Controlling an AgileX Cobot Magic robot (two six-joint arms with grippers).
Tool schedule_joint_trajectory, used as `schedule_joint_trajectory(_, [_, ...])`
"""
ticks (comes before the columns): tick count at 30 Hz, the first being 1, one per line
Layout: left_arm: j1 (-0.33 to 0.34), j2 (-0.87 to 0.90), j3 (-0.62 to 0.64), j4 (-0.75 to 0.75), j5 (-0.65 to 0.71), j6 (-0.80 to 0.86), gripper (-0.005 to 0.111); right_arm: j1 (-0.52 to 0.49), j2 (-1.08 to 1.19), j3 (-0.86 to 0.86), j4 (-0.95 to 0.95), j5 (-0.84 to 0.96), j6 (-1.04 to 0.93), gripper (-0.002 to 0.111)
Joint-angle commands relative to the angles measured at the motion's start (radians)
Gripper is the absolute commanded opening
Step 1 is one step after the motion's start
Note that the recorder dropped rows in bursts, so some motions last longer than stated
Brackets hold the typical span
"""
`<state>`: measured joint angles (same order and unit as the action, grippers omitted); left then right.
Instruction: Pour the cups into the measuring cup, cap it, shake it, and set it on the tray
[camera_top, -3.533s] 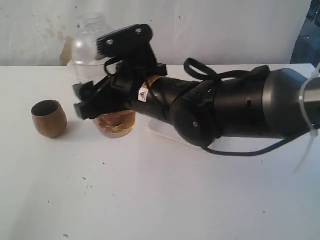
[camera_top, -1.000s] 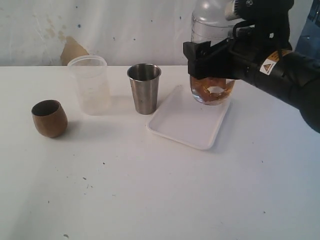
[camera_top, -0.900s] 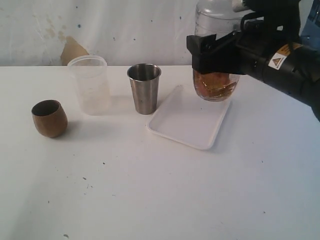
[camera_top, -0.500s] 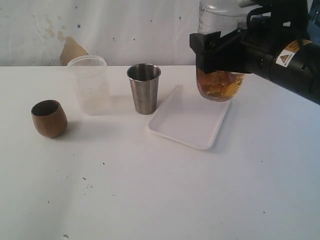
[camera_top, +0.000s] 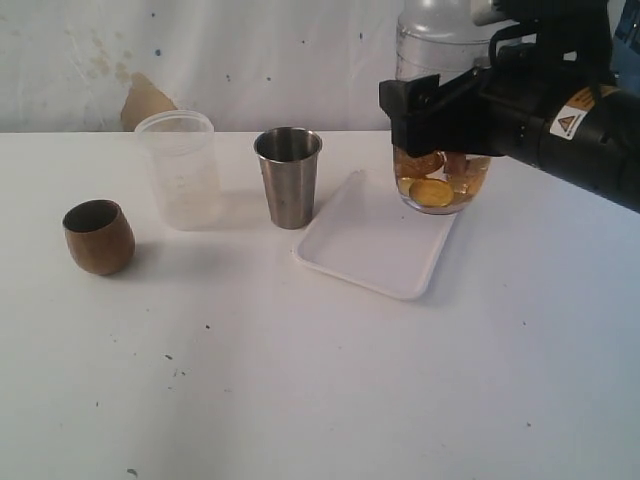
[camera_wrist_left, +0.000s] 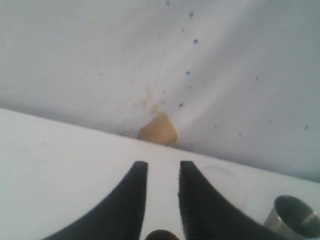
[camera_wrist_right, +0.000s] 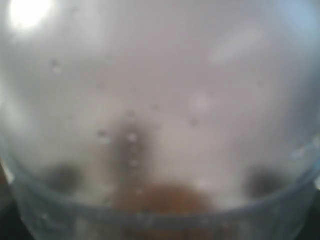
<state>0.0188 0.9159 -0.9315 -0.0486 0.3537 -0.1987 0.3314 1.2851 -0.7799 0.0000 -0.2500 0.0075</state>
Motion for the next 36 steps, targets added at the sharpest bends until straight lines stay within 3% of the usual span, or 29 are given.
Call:
schedule_joint_trajectory(1, [-0.004,0.272,-0.225,-0.074,0.192,0.074,0.054,-0.001,-0.018,-0.015,0.000,-0.066,-0.007,0.000])
schedule_joint_trajectory(3, [-0.004,0.413,-0.343,-0.209,0.295,0.207,0.066,-0.001,-0.018,-0.015,0.000,-0.073,-0.007,0.000])
schedule_joint_trajectory(6, [-0.004,0.606,-0.515,-0.366,0.404,0.337,0.067,-0.001,-0.018,-0.015,0.000,-0.081,-0.007,0.000])
schedule_joint_trajectory(11, [-0.036,0.889,-0.776,-0.259,0.541,0.330,0.067,-0.001,-0.018,-0.015,0.000,-0.081,-0.007,0.000])
schedule_joint_trajectory(18, [-0.116,1.141,-1.026,-0.087,0.626,0.321,0.067,-0.001,-0.018,-0.015,0.000,-0.088,-0.007,0.000])
schedule_joint_trajectory(24, [-0.161,1.276,-1.151,-0.084,0.625,0.316,0.067,-0.001,-0.018,-0.015,0.000,-0.088,-0.007,0.000])
schedule_joint_trajectory(34, [-0.183,1.377,-1.172,-0.130,0.581,0.335,0.066,-0.001,-0.018,-0.015,0.000,-0.088,-0.007,0.000])
schedule_joint_trajectory(36, [-0.183,1.386,-1.172,-0.149,0.583,0.358,0.060,-0.001,-0.018,-0.015,0.000,-0.088,-0.007,0.000])
